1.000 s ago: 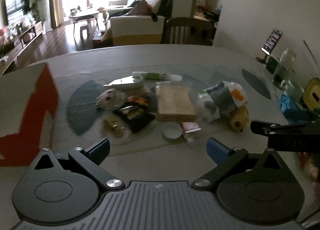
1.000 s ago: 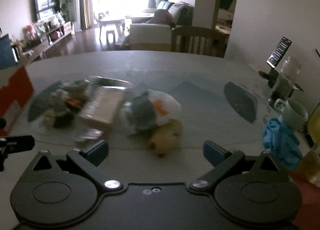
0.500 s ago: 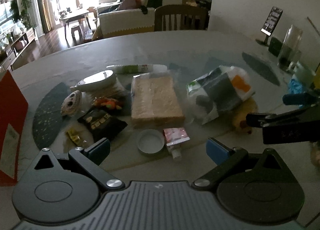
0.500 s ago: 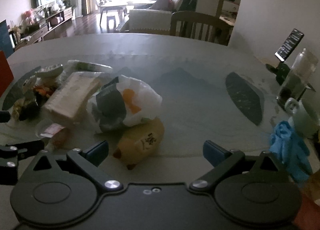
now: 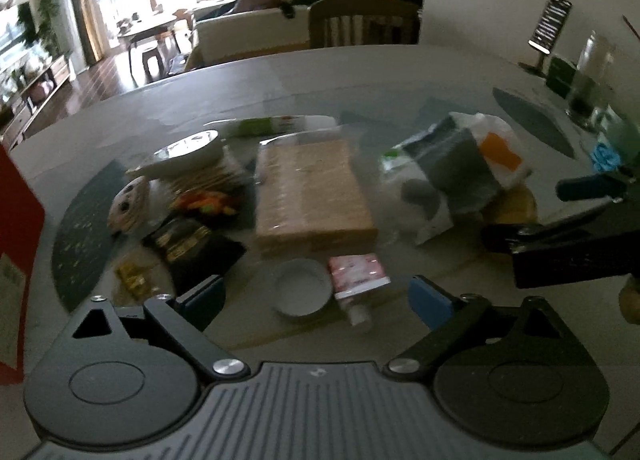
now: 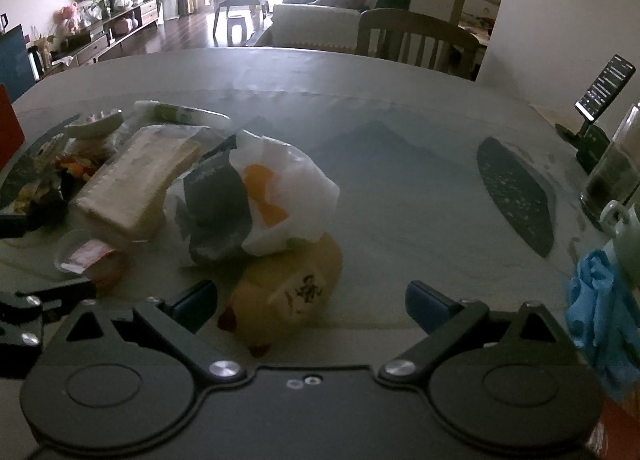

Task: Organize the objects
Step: 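Grasp the pink sachet with the left tool while the right tool grasps the yellow bun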

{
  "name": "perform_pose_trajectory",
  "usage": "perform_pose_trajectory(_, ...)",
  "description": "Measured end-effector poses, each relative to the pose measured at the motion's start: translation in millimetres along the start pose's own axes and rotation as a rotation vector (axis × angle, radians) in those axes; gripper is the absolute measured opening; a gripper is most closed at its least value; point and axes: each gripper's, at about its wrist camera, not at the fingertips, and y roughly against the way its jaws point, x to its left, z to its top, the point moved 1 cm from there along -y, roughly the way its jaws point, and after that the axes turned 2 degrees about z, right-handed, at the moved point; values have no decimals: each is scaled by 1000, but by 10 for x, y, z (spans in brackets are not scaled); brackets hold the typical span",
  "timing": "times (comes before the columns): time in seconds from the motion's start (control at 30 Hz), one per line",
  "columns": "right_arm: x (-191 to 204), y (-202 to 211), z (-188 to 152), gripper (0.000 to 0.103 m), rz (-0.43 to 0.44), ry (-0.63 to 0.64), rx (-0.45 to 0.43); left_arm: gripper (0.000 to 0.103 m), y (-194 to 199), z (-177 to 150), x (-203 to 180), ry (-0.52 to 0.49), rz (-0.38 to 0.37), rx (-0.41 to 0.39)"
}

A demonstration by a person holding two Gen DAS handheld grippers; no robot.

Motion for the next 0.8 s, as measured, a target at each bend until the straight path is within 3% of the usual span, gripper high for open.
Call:
perform_pose_trajectory(0.33,22,-76,43,99,31,14,-4,67,-101,73,-148,-28,-12,4)
perform_pose_trajectory(0.8,19,-54,62,97,65,-13,-23,40,-110,92,-195,-22,-25,15)
